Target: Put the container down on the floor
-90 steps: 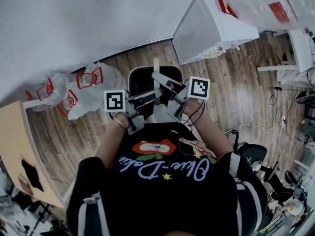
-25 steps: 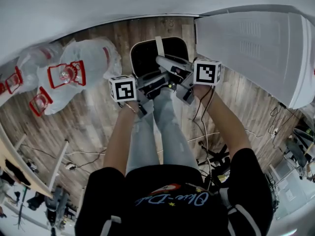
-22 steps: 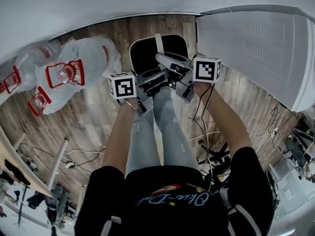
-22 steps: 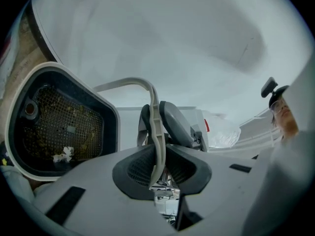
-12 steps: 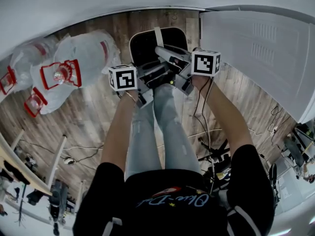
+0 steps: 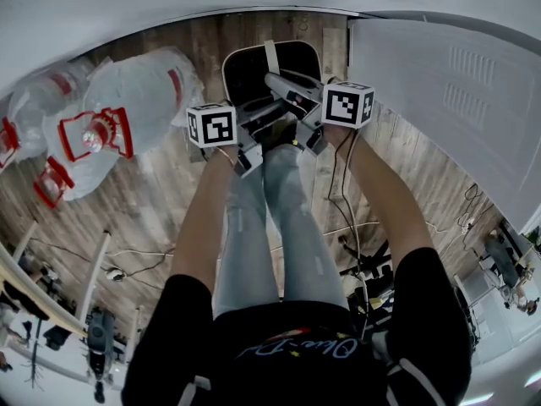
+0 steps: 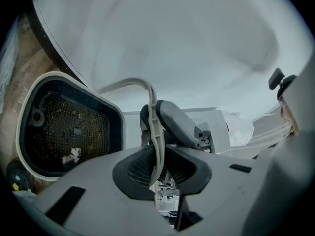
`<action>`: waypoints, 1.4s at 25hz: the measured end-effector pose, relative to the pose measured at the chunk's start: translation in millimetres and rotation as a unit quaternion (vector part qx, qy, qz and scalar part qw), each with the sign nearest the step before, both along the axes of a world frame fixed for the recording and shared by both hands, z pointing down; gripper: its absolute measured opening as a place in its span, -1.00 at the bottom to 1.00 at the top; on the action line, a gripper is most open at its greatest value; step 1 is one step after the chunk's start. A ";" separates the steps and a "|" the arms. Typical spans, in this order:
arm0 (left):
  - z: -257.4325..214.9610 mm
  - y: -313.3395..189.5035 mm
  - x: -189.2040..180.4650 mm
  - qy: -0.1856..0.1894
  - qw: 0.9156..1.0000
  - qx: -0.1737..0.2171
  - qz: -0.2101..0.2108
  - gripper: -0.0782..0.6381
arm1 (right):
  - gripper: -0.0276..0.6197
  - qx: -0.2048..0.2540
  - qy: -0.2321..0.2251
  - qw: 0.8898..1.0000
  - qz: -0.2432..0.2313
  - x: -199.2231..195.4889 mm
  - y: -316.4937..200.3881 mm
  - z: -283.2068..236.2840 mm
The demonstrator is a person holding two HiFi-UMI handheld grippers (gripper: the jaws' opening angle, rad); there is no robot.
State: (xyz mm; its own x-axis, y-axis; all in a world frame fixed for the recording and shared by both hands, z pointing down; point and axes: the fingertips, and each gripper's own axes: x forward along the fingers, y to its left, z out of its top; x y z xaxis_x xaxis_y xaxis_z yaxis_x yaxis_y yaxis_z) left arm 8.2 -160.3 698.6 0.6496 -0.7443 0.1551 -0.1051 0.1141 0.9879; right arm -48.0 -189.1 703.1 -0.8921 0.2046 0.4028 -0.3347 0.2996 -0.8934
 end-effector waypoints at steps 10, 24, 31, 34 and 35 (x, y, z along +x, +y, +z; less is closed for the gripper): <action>36.8 -0.5 -5.1 -0.024 1.000 -0.005 0.008 -0.64 | -0.67 0.021 0.001 1.000 -0.008 -7.7 -0.5 33.6; 74.0 8.6 -2.5 -0.079 0.995 -0.001 0.053 -0.64 | -0.67 0.026 0.025 0.999 -0.036 -3.4 9.5 70.2; 85.4 11.6 -0.1 -0.081 0.995 -0.013 0.051 -0.64 | -0.67 0.027 0.051 0.997 -0.042 1.0 12.5 85.4; 90.1 13.6 1.9 -0.084 0.995 -0.017 0.053 -0.64 | -0.67 0.027 0.059 0.997 -0.042 3.4 13.6 89.3; 91.6 13.6 3.1 -0.084 0.995 -0.019 0.053 -0.64 | -0.67 0.026 0.062 0.997 -0.040 4.8 13.4 91.0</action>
